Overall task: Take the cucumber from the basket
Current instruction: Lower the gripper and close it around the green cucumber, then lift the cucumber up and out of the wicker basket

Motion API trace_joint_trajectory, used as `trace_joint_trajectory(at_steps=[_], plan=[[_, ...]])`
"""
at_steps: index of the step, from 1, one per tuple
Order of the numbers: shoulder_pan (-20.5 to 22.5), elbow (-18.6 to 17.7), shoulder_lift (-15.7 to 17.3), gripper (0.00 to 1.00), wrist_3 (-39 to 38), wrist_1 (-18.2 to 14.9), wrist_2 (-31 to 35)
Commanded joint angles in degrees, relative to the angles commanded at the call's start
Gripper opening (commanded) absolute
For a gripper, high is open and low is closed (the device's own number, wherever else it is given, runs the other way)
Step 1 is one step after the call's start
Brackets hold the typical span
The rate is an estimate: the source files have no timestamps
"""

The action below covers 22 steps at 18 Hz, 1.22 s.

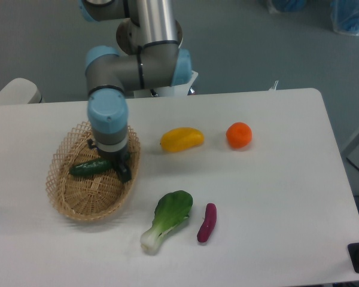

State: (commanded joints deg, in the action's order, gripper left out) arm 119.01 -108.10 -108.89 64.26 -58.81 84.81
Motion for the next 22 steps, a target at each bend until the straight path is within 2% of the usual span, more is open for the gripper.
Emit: trace_joint_trajectory(at_steps=[5,7,8,11,13,14,19,22], plan=[[-1.6,-0.5,-2.1,1.00,-5.3,3.3,-0.1],[-1.9,-0.5,-2.3,0.85,-5.7,3.3,0.0],[-1.9,-0.5,-2.3,0.74,-5.9,3.3,0.0],[-1.9,-0.4,-2.4,0.33,-7.7,3.1,0.1],[-1.9,-0.2,-2.4,0.15,-8.2,3.0,0.2],[-1.9,0.3,-2.3,0.09,-8.2,3.0,0.2],[-0.5,3.1,-1.6,0.09,-8.5,1.7,-0.1],[1.5,5.7,-1.4,0.09,-8.5,-2.0,-0.1]])
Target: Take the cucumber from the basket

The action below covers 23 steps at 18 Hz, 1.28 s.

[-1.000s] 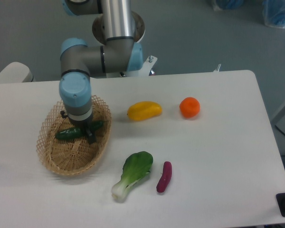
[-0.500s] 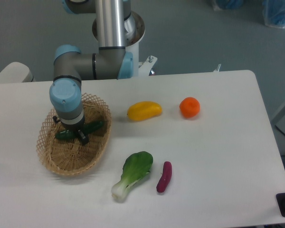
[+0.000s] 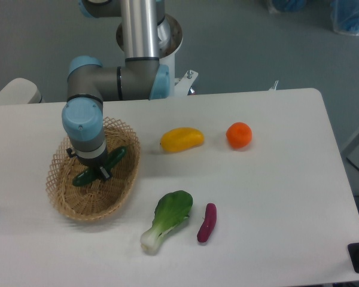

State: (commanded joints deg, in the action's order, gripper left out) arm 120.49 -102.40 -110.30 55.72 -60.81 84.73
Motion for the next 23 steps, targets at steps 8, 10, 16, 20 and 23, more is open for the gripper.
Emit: trace_joint_trajectory(at_steps=[8,10,16,20,23], plan=[[4.5,6.6,-1.1,0.10,0.2,-3.1,-1.1],[5.7,7.7,-1.8,0.10,0.9,-3.1,-1.1],[10.3,11.1,-3.8,0.10,4.9,-3.0,-0.8],[13.7,13.9,-6.0,0.10,7.7,-2.9,-0.4],[17.1,16.0,-7.1,0.10,14.5,-3.2,1.1]])
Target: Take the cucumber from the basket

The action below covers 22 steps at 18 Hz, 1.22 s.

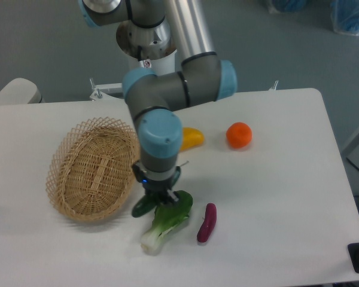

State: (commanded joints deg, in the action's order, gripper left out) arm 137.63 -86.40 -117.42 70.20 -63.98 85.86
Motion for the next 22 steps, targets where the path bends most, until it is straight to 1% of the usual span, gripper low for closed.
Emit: trace_joint_trajectory(at_steps=[3,4,7,8,15,18,22], plan=[[2.8,1.5,-0.9,0.10,4.4,-0.3,1.5],[3.4,2.5,-1.5,0.10,6.1,-0.7,1.4],[4.4,6.2,-3.5,0.10,9.2,-3.9,1.5],[4.6,7.1,-4.0,0.10,10.2,-4.4,1.6],[6.2,9.9,-6.2,0.10,17.6,-4.3,2.2],[6.6,11.4,-6.9,0.09,18.0,-4.5,2.1],[6.8,11.4,-7.3,0.09,18.7,-4.4,2.3]])
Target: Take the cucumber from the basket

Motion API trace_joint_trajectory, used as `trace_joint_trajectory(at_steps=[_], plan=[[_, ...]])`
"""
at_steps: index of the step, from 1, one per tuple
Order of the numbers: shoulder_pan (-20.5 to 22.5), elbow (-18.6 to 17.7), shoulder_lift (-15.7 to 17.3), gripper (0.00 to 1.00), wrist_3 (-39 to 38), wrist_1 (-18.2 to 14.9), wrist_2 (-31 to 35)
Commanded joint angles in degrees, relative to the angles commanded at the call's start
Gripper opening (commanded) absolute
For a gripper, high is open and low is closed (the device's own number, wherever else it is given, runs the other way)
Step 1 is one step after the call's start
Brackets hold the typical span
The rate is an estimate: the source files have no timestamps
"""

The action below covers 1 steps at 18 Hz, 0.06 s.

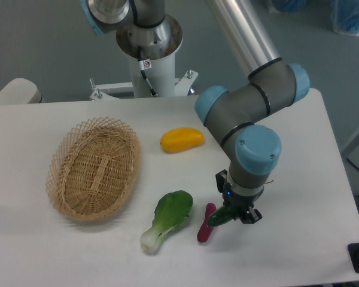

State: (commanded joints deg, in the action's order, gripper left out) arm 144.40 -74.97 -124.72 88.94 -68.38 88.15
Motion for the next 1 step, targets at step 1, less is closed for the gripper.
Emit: trace_joint_trajectory(at_steps=[1], plan=[[0.0,-0.1,0.0,0.09,0.0,0.0,0.0]])
